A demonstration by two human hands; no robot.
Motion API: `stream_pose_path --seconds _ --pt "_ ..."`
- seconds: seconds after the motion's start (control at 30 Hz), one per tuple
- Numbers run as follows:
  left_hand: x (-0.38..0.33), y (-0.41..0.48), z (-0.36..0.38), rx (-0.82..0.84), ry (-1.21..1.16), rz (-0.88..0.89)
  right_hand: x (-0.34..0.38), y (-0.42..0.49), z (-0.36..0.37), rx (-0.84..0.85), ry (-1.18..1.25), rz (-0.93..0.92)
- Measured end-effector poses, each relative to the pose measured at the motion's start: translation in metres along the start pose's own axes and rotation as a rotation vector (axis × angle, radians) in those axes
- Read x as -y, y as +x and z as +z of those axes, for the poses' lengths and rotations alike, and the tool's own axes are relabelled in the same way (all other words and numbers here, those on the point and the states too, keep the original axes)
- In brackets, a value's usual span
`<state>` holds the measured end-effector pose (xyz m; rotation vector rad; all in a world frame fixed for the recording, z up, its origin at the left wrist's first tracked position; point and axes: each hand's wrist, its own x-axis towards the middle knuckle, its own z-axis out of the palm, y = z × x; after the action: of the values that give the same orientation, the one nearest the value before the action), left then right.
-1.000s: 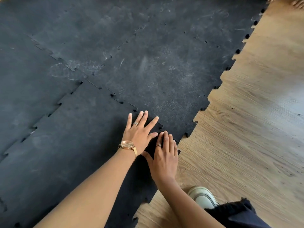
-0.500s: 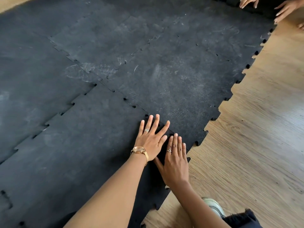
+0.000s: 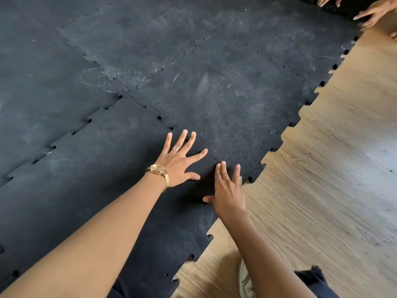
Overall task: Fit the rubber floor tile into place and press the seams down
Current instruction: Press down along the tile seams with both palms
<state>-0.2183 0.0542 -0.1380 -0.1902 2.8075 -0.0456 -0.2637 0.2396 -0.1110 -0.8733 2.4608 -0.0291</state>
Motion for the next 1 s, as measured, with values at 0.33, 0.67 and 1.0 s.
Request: stream_pose_path --seconds 0.33,0.67,1.0 --pt "-0.006 0.022 -0.04 0.193 -0.115 -0.105 0.01 0.006 -0.012 0.033 -0.284 0.016" --pt "0.054 -0.069 0.016 -0.254 -0.327 -0.676 0.025 0.02 -0.016 0.052 -0.005 -0.205" --pt "0.064 -0.077 0.045 -0.255 -0.545 -1.229 0.044 0.032 -0.016 0.151 -0.297 -0.117"
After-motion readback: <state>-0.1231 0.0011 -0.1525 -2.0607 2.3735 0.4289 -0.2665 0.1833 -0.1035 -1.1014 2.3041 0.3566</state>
